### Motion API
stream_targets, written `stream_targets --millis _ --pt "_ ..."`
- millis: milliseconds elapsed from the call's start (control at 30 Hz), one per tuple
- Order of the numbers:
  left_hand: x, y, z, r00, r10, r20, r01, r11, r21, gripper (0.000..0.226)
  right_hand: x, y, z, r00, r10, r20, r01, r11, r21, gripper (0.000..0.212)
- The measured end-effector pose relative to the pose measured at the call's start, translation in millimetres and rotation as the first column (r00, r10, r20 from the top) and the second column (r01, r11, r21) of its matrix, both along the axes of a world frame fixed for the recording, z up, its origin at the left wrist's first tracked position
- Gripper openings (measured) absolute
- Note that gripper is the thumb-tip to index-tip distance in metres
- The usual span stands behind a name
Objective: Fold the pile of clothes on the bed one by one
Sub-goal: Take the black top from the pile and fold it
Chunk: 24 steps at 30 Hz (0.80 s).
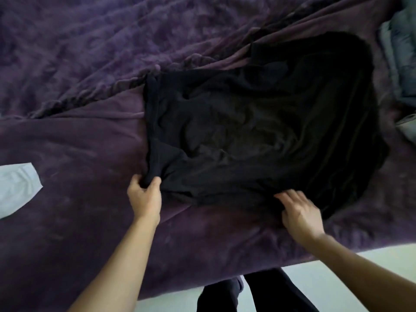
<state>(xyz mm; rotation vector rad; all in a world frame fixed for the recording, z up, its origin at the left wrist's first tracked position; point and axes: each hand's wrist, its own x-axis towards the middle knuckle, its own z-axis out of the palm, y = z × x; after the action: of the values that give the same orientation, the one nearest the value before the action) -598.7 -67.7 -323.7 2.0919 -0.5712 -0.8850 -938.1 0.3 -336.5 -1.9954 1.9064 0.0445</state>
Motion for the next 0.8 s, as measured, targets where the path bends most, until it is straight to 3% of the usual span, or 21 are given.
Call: stream_targets --millis 100,233,300,367,467,633,800 --pt "8.2 22.0 32.2 0.985 0.11 -0.135 -0.12 0.991 -0.063 0.018 -20.1 -8.3 29.6 0.982 -0.172 0.08 0.18 0.978 -0.104 0.049" --pt "9.7 68.9 59.5 0.985 0.084 -0.148 -0.082 0.996 0.019 0.018 -35.2 13.5 70.7 0.969 -0.221 0.112 0.244 0.931 -0.271 0.059" --pt "9.3 92.2 64.6 0.976 0.09 -0.199 -0.065 0.989 0.131 0.012 -39.9 37.1 81.4 0.977 -0.205 0.065 0.214 0.956 -0.199 0.056" --pt "13.9 115.9 58.7 0.976 0.111 -0.189 -0.055 0.958 0.281 0.023 -44.7 60.9 85.2 0.989 -0.146 -0.027 0.147 0.988 0.047 0.048" --pt "21.6 151.9 41.2 0.983 0.121 -0.136 -0.046 0.89 0.454 0.045 -50.5 91.1 79.8 0.993 -0.077 -0.09 0.104 0.932 0.346 0.036" --pt "27.6 205.5 21.7 0.987 0.148 -0.058 -0.098 0.854 0.512 0.057 -61.3 128.1 66.8 0.99 -0.136 -0.047 0.144 0.93 0.339 0.03" --pt "26.5 176.7 45.5 0.945 0.259 -0.198 -0.176 0.917 0.358 0.028 -79.2 103.7 80.1 0.934 -0.355 0.044 0.347 0.929 0.128 0.029"
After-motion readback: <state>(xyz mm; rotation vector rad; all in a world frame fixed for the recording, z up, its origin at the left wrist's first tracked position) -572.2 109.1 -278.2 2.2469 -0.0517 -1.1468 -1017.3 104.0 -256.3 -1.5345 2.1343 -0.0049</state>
